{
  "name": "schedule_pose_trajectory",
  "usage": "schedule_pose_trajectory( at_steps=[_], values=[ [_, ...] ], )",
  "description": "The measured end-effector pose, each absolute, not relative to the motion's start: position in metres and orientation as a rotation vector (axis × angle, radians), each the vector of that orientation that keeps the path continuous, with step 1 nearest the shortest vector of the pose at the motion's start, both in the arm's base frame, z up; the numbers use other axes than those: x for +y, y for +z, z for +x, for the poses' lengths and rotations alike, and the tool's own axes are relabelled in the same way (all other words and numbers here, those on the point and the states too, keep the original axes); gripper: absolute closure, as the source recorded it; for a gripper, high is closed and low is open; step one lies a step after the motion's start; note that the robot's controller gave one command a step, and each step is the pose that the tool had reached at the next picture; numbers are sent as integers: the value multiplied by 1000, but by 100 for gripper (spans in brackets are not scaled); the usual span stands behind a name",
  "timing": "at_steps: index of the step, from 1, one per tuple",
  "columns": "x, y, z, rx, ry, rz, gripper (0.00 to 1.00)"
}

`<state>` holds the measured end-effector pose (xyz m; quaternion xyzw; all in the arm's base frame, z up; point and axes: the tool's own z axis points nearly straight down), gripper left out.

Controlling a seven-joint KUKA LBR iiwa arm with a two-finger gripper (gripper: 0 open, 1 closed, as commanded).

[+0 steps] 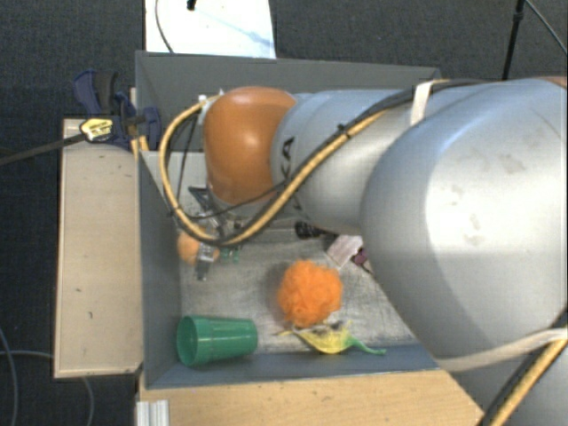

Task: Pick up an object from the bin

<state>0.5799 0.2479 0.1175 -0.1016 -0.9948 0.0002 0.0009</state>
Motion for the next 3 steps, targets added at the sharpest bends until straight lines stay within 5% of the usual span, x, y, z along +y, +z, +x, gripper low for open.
schedule_pose_trajectory(
  at_steps=[1, 2, 3],
  values=[
    [249, 141, 563, -3127, -1, -327, 100],
    [248, 198, 582, -3122, 0, -347, 100],
    [240, 236, 552, -3122, 2, -335, 100]
  ],
)
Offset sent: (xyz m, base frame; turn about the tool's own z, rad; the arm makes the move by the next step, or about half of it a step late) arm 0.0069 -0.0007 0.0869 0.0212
